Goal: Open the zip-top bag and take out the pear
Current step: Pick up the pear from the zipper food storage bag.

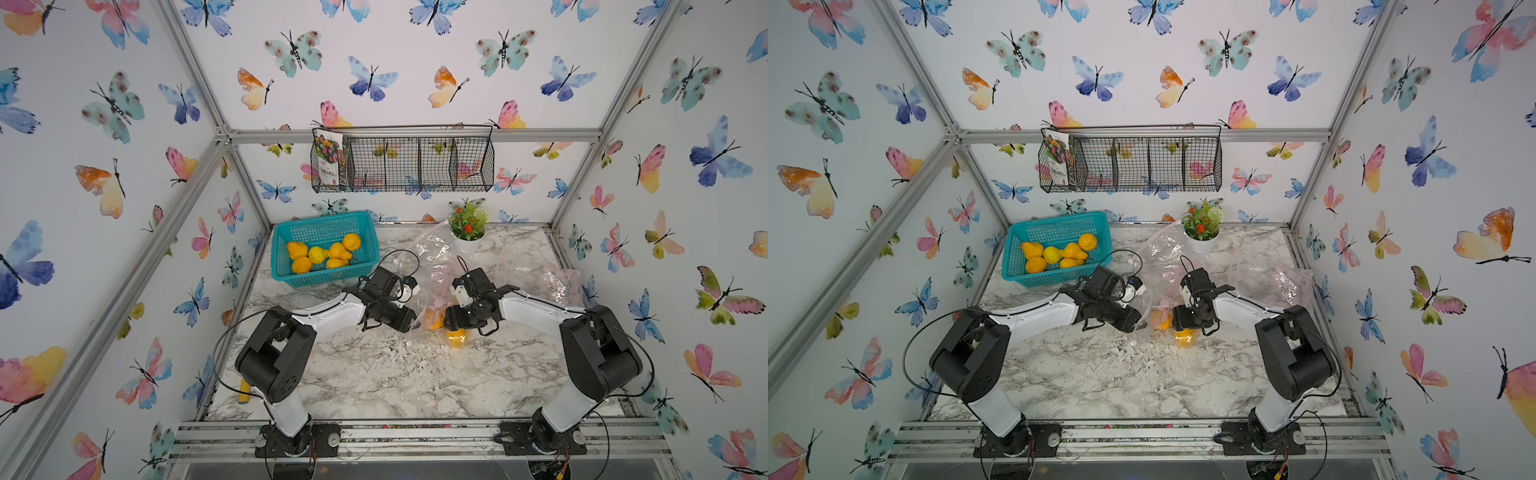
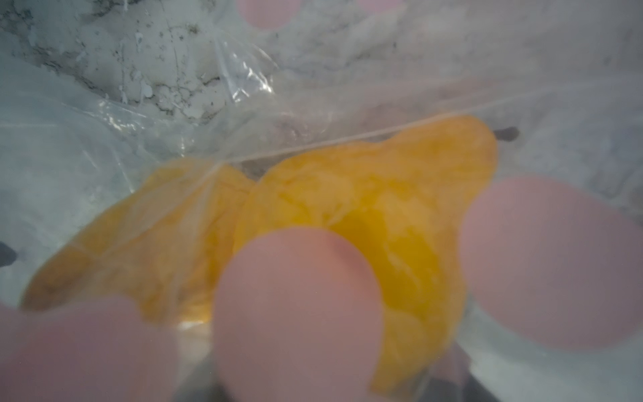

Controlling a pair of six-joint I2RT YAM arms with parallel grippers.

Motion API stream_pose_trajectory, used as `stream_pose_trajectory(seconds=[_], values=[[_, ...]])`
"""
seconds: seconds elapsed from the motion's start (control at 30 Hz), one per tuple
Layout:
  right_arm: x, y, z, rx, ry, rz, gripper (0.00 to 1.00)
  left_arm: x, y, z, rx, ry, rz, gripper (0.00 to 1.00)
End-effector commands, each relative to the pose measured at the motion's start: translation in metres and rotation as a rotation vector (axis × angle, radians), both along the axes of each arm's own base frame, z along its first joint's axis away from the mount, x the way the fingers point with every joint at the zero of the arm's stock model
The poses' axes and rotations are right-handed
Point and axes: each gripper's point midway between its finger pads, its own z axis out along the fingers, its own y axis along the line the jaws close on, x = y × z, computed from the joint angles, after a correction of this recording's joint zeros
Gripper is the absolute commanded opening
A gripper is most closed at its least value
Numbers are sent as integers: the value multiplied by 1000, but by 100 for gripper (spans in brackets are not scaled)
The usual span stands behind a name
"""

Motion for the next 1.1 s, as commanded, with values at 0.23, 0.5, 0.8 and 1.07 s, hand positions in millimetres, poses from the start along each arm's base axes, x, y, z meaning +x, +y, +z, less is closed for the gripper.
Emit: stream_pose_trajectory(seconds=[0.23, 0.5, 0.8, 1.07], values=[[18, -42, 21, -253, -80, -64, 68, -6, 36, -24, 27, -14, 249, 40], [18, -44, 74, -222, -133, -91, 75, -26, 54, -61, 87, 89, 311, 41], [13, 19, 86, 154, -77, -72, 43, -35, 62, -67, 128, 110, 307, 42], [35, 26, 45, 139, -55, -137, 22, -25, 62, -38, 121, 48, 314, 42]])
